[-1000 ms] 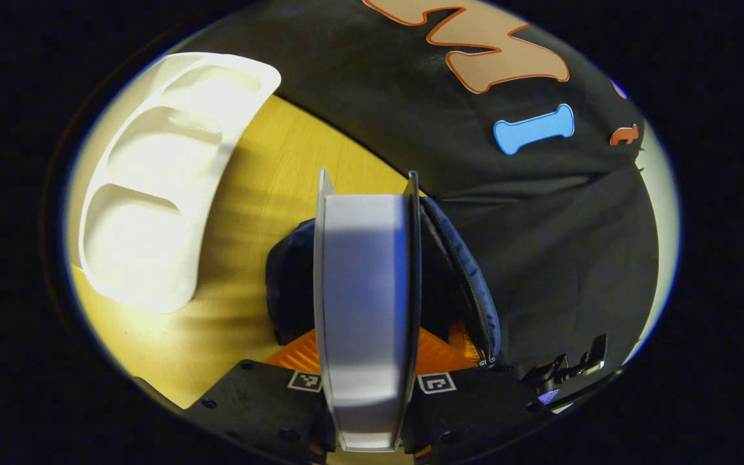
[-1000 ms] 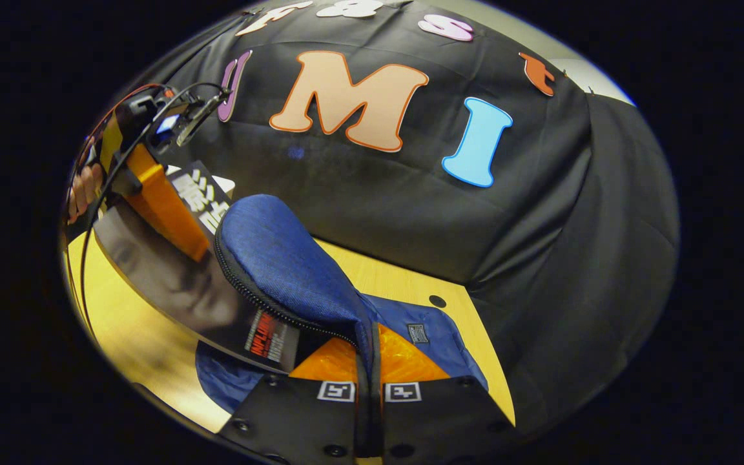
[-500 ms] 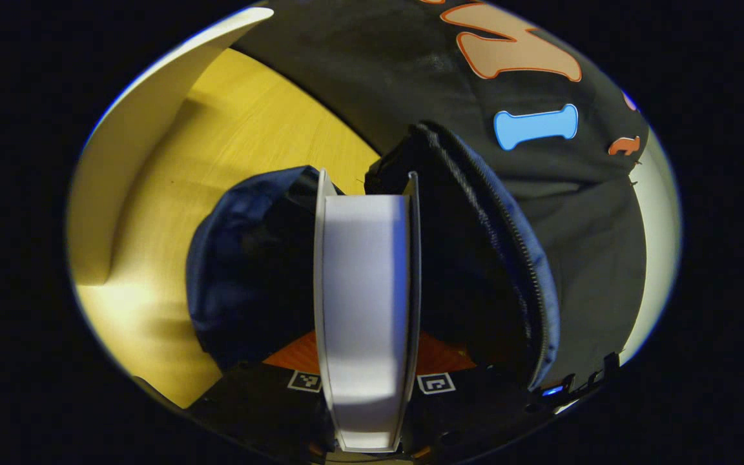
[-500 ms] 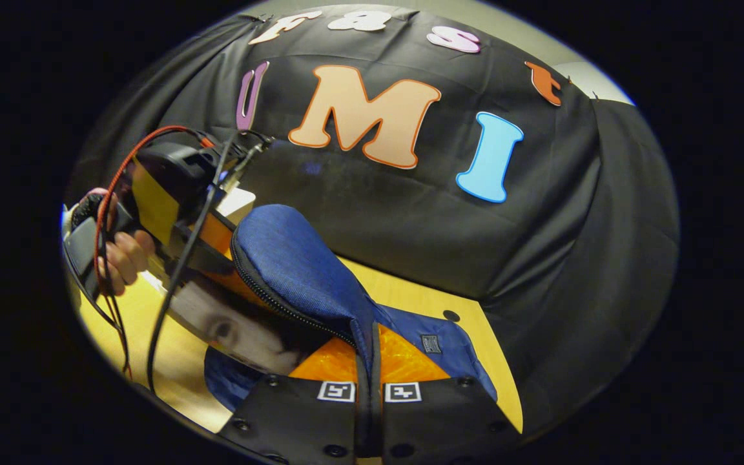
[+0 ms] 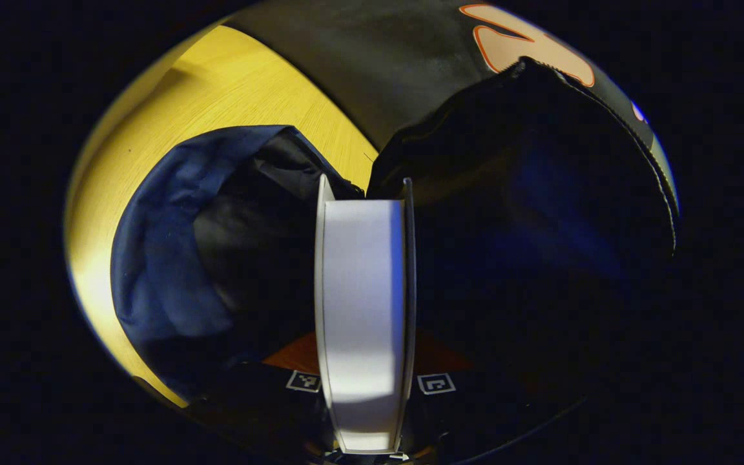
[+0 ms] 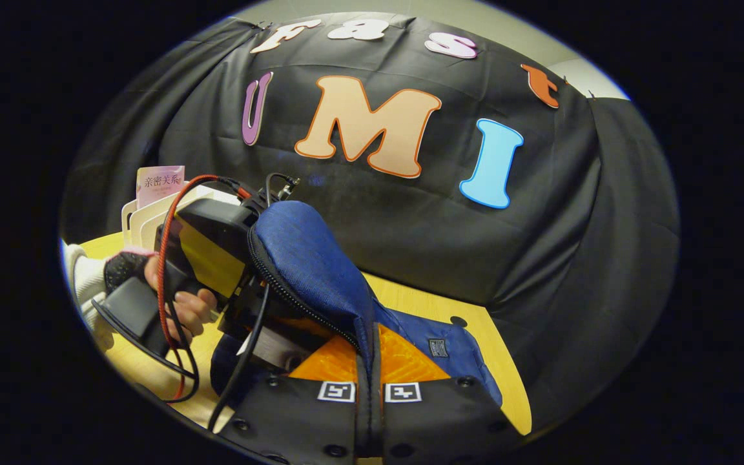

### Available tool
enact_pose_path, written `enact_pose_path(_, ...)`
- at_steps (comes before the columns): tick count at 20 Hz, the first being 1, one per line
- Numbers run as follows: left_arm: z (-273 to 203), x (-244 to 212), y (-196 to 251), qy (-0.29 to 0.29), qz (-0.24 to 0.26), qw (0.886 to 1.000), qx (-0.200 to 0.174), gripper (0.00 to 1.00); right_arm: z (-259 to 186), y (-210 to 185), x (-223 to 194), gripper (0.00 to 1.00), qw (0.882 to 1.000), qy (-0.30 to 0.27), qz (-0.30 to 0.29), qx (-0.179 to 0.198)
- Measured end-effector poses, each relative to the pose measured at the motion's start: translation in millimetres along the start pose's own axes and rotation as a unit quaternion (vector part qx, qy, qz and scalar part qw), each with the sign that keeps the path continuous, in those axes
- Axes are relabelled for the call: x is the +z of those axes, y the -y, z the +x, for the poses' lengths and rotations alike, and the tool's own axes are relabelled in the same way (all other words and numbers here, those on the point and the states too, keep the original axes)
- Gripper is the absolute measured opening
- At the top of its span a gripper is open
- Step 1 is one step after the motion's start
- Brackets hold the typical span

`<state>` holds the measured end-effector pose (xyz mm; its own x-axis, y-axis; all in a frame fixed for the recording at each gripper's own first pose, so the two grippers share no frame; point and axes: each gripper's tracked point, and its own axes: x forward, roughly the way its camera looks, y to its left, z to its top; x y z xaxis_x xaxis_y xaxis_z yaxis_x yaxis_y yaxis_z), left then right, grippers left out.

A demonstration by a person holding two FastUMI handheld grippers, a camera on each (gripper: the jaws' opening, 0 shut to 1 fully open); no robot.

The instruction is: Open the schoolbag, grab two books from the bookshelf and put them into the schoolbag.

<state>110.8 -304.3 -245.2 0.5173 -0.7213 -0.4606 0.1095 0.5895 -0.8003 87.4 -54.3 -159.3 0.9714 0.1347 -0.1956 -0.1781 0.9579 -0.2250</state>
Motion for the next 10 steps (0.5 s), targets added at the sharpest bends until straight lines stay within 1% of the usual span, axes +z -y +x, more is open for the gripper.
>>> enact_pose_path(2,5,0,-7,-0.001,0.008,1.0,0.012,0.38,0,0,-2,0.03,1.0,-0.003,0.0,0.001)
enact_pose_path(3,6,1,-12,0.0,0.012,1.0,0.024,0.36,1,0,-3,0.03,1.0,-0.004,0.001,0.001)
enact_pose_path(4,7,2,-17,-0.002,0.02,0.999,0.042,0.37,0,0,-2,0.03,1.0,-0.004,0.001,0.0)
enact_pose_path(5,5,1,-27,-0.001,0.029,0.998,0.063,0.46,1,0,-3,0.01,1.0,-0.004,0.001,0.0)
enact_pose_path(7,0,3,-34,0.001,0.044,0.996,0.084,0.69,2,1,-4,0.01,1.0,-0.005,-0.001,-0.003)
enact_pose_path(9,-10,8,-41,0.011,0.051,0.993,0.101,0.94,2,1,-4,0.01,1.0,-0.006,-0.002,-0.004)
enact_pose_path(10,-15,9,-43,0.012,0.055,0.992,0.112,0.96,2,1,-4,0.01,1.0,-0.006,-0.004,-0.004)
